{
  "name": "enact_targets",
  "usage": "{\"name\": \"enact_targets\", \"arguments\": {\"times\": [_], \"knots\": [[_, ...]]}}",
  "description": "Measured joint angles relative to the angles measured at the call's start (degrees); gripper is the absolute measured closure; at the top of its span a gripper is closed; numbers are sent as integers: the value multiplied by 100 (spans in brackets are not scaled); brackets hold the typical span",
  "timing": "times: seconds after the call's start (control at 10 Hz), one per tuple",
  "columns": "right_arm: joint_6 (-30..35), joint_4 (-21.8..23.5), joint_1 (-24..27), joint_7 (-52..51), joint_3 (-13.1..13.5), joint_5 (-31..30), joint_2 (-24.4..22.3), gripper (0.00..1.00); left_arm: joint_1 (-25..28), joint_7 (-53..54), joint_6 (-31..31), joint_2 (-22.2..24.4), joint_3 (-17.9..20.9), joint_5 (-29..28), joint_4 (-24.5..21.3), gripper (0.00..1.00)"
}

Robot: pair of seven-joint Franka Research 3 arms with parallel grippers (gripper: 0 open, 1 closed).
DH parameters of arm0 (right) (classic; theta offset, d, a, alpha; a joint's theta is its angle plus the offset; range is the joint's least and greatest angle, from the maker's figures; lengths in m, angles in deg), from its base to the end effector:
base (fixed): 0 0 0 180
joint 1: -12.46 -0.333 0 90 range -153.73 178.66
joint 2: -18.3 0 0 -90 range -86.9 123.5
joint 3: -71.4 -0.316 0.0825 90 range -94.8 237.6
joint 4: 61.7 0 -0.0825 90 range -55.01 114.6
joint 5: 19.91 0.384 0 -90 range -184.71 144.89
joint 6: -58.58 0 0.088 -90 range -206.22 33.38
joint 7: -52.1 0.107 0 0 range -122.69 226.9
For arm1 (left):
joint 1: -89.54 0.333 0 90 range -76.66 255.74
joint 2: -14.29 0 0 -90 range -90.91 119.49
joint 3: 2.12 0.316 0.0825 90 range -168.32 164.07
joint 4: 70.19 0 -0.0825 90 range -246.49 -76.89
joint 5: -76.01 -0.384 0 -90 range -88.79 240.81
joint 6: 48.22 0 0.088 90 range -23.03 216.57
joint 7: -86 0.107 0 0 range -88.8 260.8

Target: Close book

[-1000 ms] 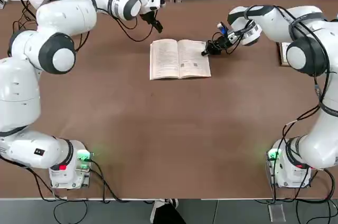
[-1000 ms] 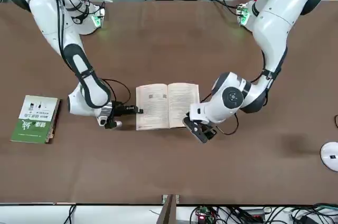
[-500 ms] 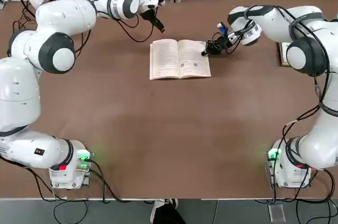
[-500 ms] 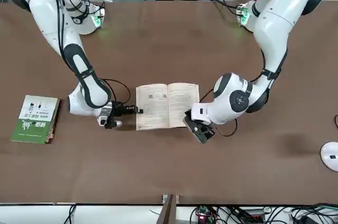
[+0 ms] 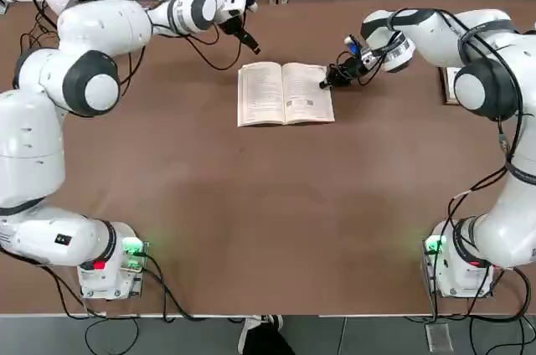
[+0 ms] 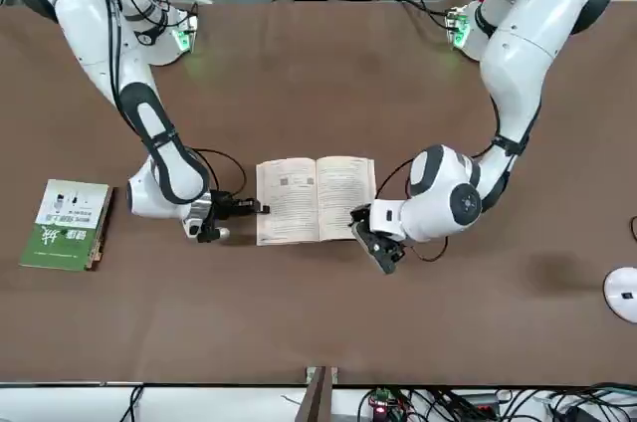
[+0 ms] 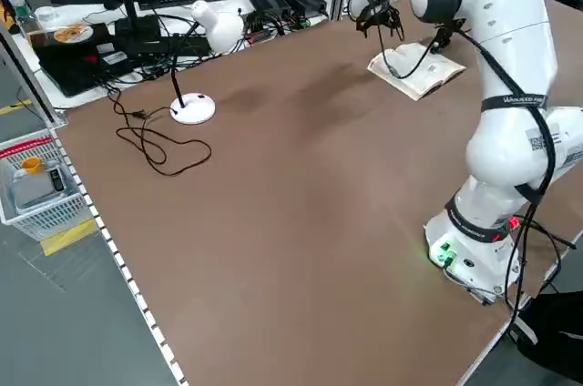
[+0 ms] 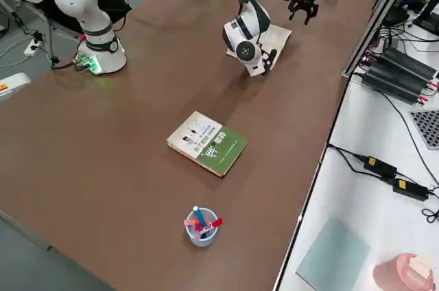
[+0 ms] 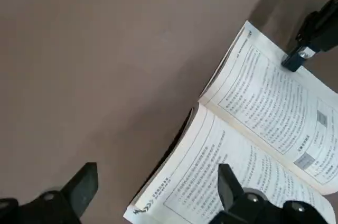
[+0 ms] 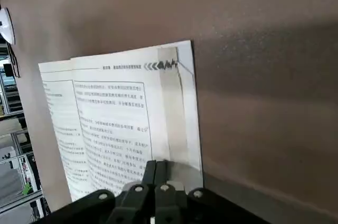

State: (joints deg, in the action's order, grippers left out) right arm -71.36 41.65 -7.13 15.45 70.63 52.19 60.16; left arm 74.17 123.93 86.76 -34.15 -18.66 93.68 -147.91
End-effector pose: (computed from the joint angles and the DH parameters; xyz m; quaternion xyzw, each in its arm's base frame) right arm 0.5828 0.2418 0.1290 -0.9097 0.0013 0.0508 0.4121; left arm 0.6660 -0.3577 0.2480 0.8745 -0.4243 0.0970 0.2139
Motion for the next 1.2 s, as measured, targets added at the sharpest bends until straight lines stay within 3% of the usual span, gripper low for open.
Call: {"name": "enact_targets", "arguments": {"times": [0.4,0.8,1.2], "knots": [[2,0,0,0,1,0,0,99,57,200,8,-144,-2,107,92,0],[2,0,0,0,1,1,0,99,46,378,18,-317,-22,778,276,0],[2,0,0,0,1,1,0,99,36,384,20,-417,-61,1101,342,0]]}}
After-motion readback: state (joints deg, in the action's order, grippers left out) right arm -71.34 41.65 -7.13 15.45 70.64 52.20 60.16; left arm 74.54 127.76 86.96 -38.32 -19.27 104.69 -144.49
